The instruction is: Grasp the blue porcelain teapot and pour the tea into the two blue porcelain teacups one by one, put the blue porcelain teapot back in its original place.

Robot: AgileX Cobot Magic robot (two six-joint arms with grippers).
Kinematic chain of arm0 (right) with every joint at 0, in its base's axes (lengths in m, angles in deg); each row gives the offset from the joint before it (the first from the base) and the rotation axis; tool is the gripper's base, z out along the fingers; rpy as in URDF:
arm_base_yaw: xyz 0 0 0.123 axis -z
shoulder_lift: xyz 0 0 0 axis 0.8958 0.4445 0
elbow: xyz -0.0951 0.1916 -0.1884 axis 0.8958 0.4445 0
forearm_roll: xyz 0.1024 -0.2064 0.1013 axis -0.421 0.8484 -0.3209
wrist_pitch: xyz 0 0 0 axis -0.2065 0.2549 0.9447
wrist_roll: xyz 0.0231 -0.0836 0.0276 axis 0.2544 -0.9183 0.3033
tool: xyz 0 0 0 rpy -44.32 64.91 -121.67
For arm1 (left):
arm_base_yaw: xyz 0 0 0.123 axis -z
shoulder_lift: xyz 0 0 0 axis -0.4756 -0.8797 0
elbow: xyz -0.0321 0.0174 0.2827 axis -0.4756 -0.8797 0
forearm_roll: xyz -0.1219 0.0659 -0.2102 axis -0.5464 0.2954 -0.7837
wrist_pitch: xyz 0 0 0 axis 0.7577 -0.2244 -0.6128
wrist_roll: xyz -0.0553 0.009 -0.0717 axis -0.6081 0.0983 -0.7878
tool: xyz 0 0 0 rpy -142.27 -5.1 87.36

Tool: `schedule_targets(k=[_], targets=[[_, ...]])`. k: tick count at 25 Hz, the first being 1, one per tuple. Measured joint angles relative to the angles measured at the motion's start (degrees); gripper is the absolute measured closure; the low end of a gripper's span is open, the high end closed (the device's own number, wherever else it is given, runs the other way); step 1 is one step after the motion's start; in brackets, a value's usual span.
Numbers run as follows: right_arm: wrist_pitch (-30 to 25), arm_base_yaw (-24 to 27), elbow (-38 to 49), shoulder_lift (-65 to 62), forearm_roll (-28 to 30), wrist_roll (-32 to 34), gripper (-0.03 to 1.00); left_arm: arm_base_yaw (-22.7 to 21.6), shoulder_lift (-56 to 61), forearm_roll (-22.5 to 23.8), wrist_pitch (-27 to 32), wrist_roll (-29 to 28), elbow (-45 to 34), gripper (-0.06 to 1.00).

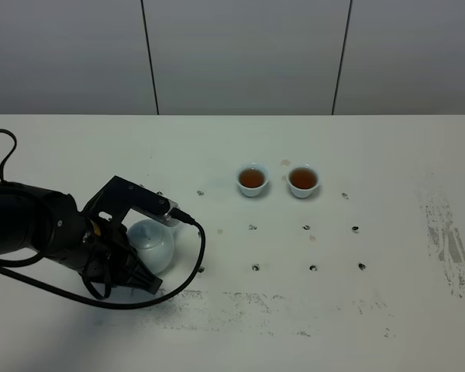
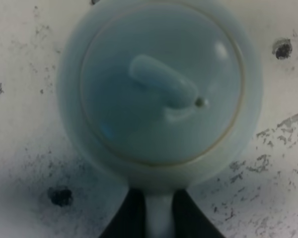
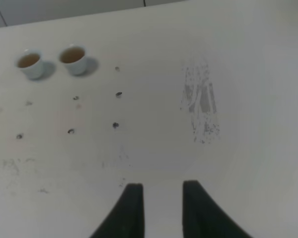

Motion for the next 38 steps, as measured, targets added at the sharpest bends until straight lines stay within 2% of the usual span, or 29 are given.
schedule_targets(k=[29, 33, 38], targets=[[0.0, 0.0, 0.0, 0.0, 0.0, 0.0, 0.76, 0.82, -0.01, 0.0, 3.02, 1.55, 0.0, 0.81], [0.0, 0.0, 0.0, 0.0, 0.0, 0.0, 0.76, 0.82, -0.07, 0.0, 4.4, 1.69, 0.0, 0.78], [0.0, 0.0, 0.0, 0.0, 0.0, 0.0, 0.76, 0.87, -0.06, 0.0, 5.15, 1.69, 0.0, 0.68]])
